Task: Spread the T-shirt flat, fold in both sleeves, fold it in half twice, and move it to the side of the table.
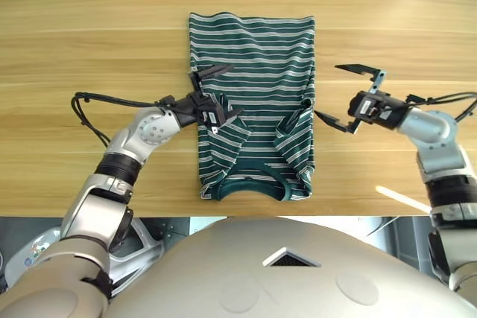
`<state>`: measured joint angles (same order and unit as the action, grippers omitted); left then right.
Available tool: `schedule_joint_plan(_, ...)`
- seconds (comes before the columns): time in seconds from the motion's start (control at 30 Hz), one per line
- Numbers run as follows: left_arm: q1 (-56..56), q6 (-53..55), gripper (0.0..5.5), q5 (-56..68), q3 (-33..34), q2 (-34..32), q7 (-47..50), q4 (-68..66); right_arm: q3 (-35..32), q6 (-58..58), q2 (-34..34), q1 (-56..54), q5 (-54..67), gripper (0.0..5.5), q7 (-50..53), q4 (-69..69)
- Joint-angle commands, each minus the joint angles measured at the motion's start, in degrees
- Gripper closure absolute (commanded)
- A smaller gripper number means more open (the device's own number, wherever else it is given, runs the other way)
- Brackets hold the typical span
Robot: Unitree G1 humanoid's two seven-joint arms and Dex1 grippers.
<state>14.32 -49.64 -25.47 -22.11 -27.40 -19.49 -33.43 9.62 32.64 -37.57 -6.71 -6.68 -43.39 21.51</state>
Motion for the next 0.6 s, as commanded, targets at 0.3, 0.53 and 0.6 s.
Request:
schedule_joint_plan(0.3, 0.54, 0.26, 0.10, -0.15, -0.55, 0.50, -0.02, 0.08, 4.27, -0.16, 6.03, -7.37, -3.55, 0.11, 2.10, 7.85)
schedule_joint_plan(0.53, -0.19, 0.35, 0.10, -0.21, -0.58, 0.69, 0.06, 0.34, 8.28, -1.60, 4.42, -8.76, -12.41, 0.11, 7.00, 16.27)
schedule_joint_plan(0.6, -0.33, 0.35, 0.10, -0.12, -0.55, 0.68, -0.03, 0.49, 9.98, -2.29, 4.00, -9.53, -15.09, 0.11, 9.29, 19.70)
